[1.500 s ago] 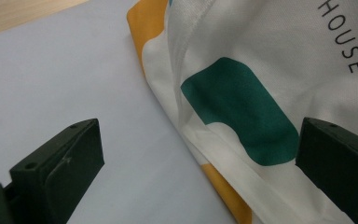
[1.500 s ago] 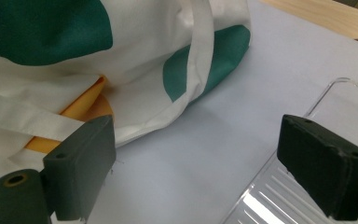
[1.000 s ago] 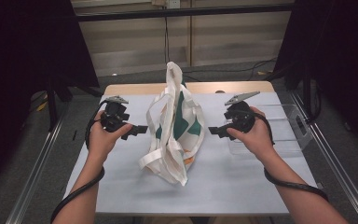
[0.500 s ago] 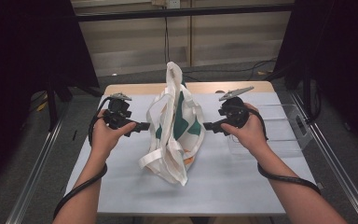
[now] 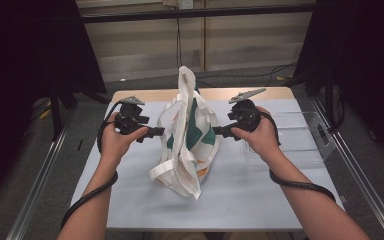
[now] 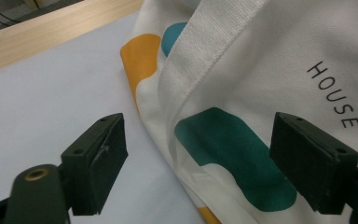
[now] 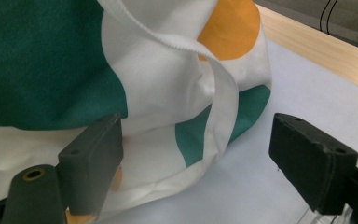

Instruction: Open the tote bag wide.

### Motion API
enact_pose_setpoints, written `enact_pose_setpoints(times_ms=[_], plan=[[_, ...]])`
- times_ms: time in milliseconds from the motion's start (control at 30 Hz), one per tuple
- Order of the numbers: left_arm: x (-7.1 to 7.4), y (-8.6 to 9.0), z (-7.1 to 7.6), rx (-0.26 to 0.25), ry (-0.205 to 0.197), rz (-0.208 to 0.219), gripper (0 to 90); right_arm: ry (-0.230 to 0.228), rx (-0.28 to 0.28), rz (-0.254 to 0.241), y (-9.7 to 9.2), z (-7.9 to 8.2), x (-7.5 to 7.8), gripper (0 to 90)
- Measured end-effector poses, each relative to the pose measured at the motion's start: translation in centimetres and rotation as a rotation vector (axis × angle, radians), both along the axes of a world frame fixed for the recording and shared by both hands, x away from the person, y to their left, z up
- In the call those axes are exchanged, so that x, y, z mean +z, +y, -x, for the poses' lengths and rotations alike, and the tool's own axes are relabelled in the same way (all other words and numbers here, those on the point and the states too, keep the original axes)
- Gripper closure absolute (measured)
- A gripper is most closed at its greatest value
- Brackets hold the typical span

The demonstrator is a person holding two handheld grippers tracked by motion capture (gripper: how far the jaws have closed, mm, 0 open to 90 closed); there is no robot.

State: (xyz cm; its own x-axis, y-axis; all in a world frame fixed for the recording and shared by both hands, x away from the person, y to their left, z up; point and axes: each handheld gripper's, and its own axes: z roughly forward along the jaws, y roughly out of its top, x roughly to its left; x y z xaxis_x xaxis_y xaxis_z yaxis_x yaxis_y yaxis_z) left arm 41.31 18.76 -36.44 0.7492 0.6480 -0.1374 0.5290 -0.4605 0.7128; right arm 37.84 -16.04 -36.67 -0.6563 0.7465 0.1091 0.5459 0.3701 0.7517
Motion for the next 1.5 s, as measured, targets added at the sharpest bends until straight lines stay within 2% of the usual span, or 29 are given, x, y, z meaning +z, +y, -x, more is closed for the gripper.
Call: enact_pose_setpoints(times_ms=[100, 133, 167, 200, 233, 300, 333, 533, 567, 600, 633, 733, 767, 967, 1100, 1167, 1267, 1300, 1333, 1367, 1500], plan=[[0.1, -0.1, -0.1, 0.000, -0.005, -0.008, 21.3, -0.002, 0.005, -0.011, 0.3, -0.3, 0.2, 18.4], [0.2, -0.1, -0.2, -0.003, -0.003, -0.018, 22.6, -0.011, 0.003, 0.004, 0.5, -0.5, 0.3, 18.7], [0.2, -0.2, -0.2, 0.004, -0.005, -0.010, 22.7, -0.016, 0.004, 0.006, 0.6, -0.6, 0.4, 18.7], [0.3, -0.2, -0.3, 0.003, -0.005, -0.027, 22.7, -0.016, 0.004, 0.006, 0.6, -0.6, 0.4, 18.7], [0.3, -0.3, -0.3, 0.012, -0.002, -0.010, 23.0, -0.022, 0.006, 0.002, 0.7, -0.7, 0.5, 18.6], [0.5, -0.2, -0.5, 0.003, -0.007, -0.023, 24.0, -0.026, 0.006, 0.000, 0.9, -0.8, 0.7, 18.7], [0.5, -0.3, -0.5, 0.012, -0.005, -0.014, 24.5, -0.024, 0.009, 0.001, 1.0, -0.9, 0.8, 18.8], [0.6, -0.6, -0.7, 0.011, -0.004, -0.025, 26.8, -0.036, 0.014, 0.000, 1.5, -1.4, 0.7, 20.3], [0.6, -0.6, -0.8, -0.001, -0.006, -0.037, 27.0, -0.036, 0.013, -0.003, 1.5, -1.5, 0.7, 20.7], [0.6, -0.7, -0.7, 0.005, -0.002, -0.037, 27.1, -0.037, 0.015, -0.004, 1.5, -1.6, 0.7, 22.2], [0.4, -0.9, -0.8, 0.008, -0.001, -0.015, 28.1, -0.035, 0.017, 0.002, 1.6, -1.6, 0.6, 23.4], [0.5, -0.8, -0.9, -0.008, -0.001, -0.042, 31.3, -0.039, 0.012, 0.012, 1.7, -1.8, 0.6, 23.6], [0.5, -0.8, -0.9, -0.014, 0.007, -0.040, 31.3, -0.039, 0.012, 0.012, 1.7, -1.8, 0.6, 23.6], [0.5, -0.9, -1.0, -0.002, -0.002, -0.039, 35.7, -0.048, 0.010, -0.006, 1.6, -2.2, 0.7, 25.5], [0.7, -1.0, -1.0, -0.005, -0.011, -0.019, 40.5, -0.053, 0.014, -0.009, 1.8, -2.3, 0.7, 28.0], [0.7, -1.1, -1.0, 0.002, -0.002, -0.011, 41.9, -0.059, 0.038, -0.018, 2.1, -2.3, 0.8, 31.0], [0.7, -1.2, -1.1, -0.001, 0.002, -0.012, 48.7, -0.058, 0.065, 0.007, 2.5, -2.3, 0.8, 34.0], [0.7, -1.2, -1.2, -0.010, 0.008, -0.017, 51.3, -0.057, 0.067, 0.007, 2.6, -2.3, 0.8, 37.1], [0.6, -1.4, -1.1, 0.002, 0.011, -0.005, 55.2, -0.058, 0.073, -0.007, 2.6, -2.3, 0.8, 40.4], [0.7, -1.4, -1.2, -0.005, 0.004, -0.016, 58.6, -0.052, 0.072, -0.020, 2.6, -2.4, 0.8, 42.3], [0.9, -1.7, -1.1, -0.011, -0.003, -0.015, 71.8, -0.055, 0.077, -0.026, 2.6, -2.3, 1.0, 60.4]])
